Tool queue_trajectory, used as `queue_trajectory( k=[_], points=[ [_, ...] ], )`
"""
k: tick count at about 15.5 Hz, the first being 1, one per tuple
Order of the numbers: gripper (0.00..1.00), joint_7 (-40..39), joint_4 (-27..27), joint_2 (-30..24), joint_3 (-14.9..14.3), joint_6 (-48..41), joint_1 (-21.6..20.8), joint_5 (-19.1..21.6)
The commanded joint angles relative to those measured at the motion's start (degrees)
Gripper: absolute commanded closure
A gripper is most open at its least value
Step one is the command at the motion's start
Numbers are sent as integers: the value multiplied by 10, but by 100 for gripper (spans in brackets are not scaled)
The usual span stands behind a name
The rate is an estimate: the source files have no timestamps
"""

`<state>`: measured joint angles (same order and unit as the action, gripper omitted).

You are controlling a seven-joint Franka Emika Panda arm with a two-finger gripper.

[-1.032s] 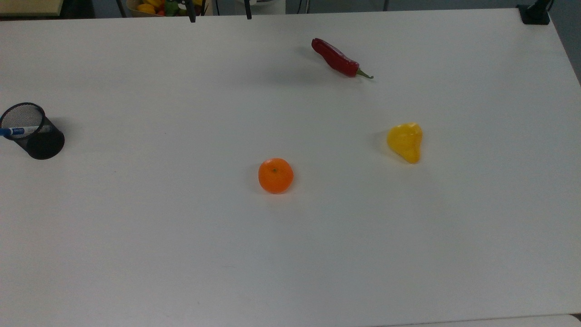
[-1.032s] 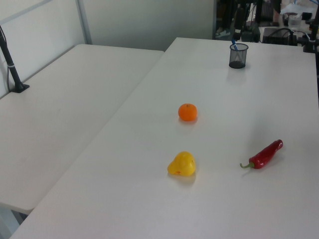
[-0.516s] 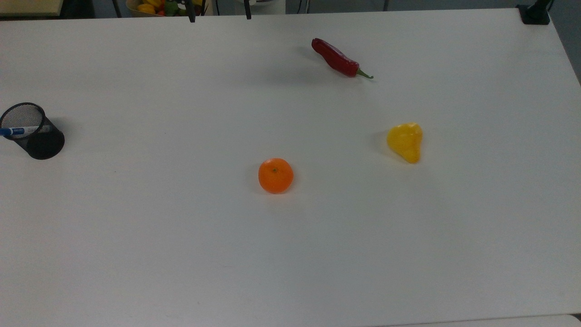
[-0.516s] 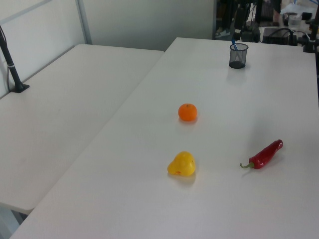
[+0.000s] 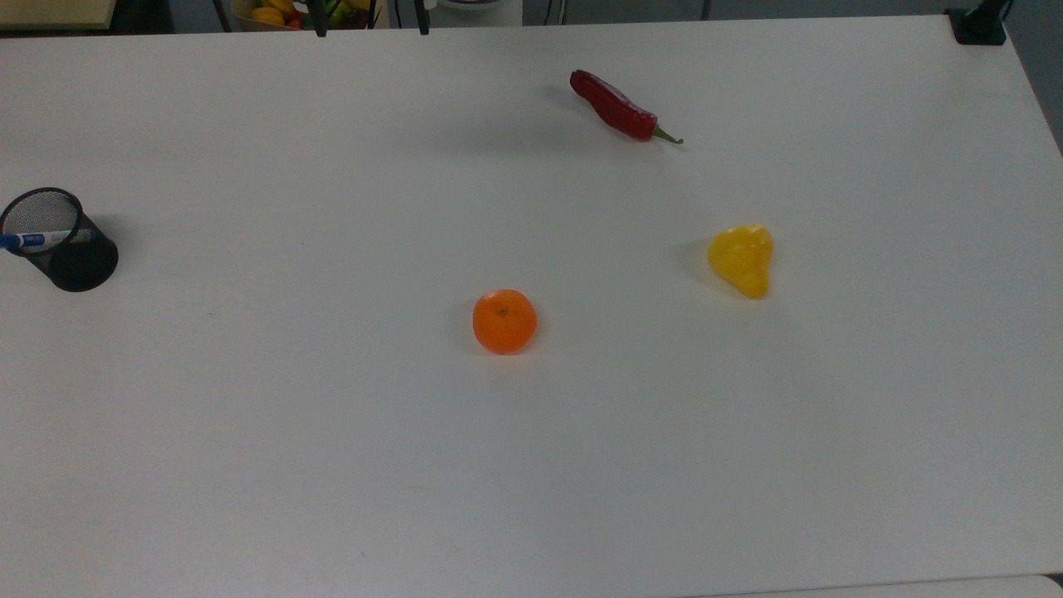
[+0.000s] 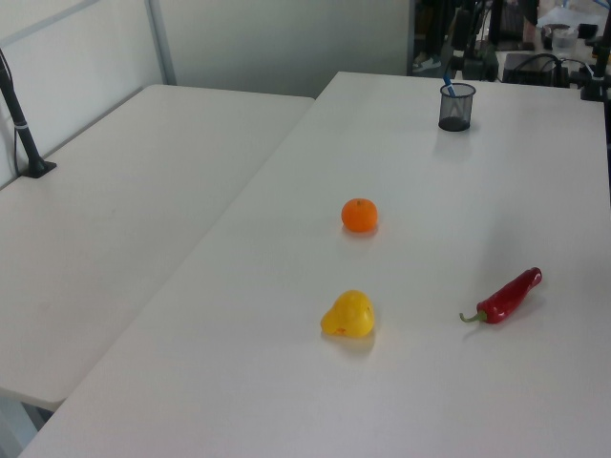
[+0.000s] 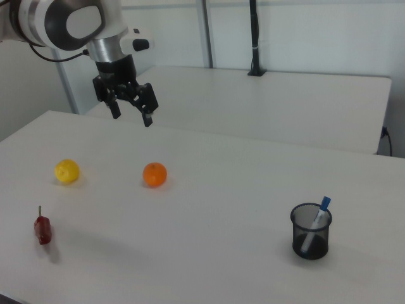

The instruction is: Take marker pen

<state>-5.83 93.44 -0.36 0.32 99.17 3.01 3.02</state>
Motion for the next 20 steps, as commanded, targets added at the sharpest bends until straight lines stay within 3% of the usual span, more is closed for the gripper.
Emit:
queue_trajectory(
  k=[1,10,20],
  points=[
    [0,-5,9,-8,-44,66,0,-7],
    [0,38,11,42,-152,231,-1,-6],
    [0,50,51,134,-222,432,16,-1]
  ],
)
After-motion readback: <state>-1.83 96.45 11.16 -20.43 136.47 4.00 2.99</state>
